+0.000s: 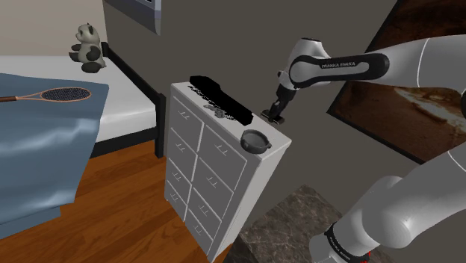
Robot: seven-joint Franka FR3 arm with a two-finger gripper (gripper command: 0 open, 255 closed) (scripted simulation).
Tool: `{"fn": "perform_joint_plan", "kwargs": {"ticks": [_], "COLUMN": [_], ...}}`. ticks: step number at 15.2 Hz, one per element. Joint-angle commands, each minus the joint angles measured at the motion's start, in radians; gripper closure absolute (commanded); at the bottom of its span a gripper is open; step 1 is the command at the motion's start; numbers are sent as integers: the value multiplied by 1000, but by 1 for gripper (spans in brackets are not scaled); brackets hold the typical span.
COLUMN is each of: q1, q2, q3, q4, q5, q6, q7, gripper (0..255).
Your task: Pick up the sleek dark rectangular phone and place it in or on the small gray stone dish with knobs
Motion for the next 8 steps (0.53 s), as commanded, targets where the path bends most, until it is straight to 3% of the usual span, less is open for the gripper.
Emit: {"fn": "perform_joint_plan", "kwargs": {"ticks": [1,6,8], "q1": [20,71,71], "q2": [-32,-70,-62], "q3": [32,113,112], "q4": [-33,-67,-86], "q5": [-2,10,9], "q6": [-2,-14,14], "q7": [55,180,181], "gripper": [255,255,255]}}
